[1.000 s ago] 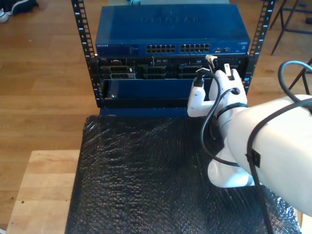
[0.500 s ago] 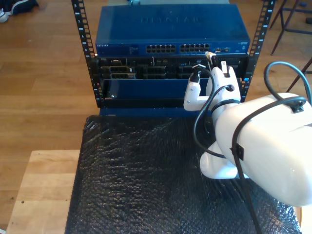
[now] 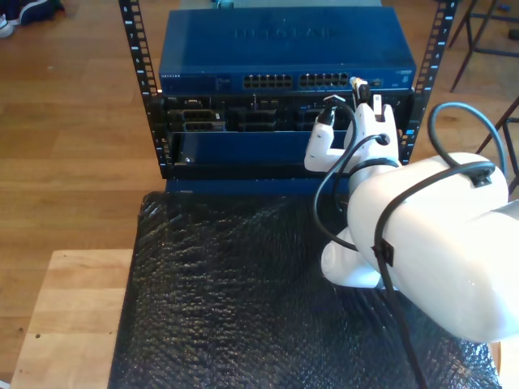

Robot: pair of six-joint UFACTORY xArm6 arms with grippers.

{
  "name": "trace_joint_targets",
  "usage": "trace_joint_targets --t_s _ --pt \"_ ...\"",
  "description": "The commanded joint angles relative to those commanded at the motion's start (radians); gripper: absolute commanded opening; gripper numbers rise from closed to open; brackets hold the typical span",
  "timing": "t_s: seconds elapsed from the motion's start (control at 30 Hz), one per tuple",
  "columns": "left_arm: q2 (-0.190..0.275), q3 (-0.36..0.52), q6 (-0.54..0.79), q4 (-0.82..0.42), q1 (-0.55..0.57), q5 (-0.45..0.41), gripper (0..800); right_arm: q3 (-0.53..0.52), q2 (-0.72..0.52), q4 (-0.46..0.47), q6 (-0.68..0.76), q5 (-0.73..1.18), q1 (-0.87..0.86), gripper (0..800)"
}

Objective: Grab the cable and plug it in

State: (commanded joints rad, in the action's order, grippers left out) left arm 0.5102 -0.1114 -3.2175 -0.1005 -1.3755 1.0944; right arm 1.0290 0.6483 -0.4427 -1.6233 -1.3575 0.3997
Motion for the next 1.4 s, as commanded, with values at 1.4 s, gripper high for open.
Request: trace_joint_targets --t_s 1.4 --pt "0.000 0.000 0.000 0.000 0.000 0.000 800 0.132 0.091 -0.106 -0.046 -0.003 0.055 0"
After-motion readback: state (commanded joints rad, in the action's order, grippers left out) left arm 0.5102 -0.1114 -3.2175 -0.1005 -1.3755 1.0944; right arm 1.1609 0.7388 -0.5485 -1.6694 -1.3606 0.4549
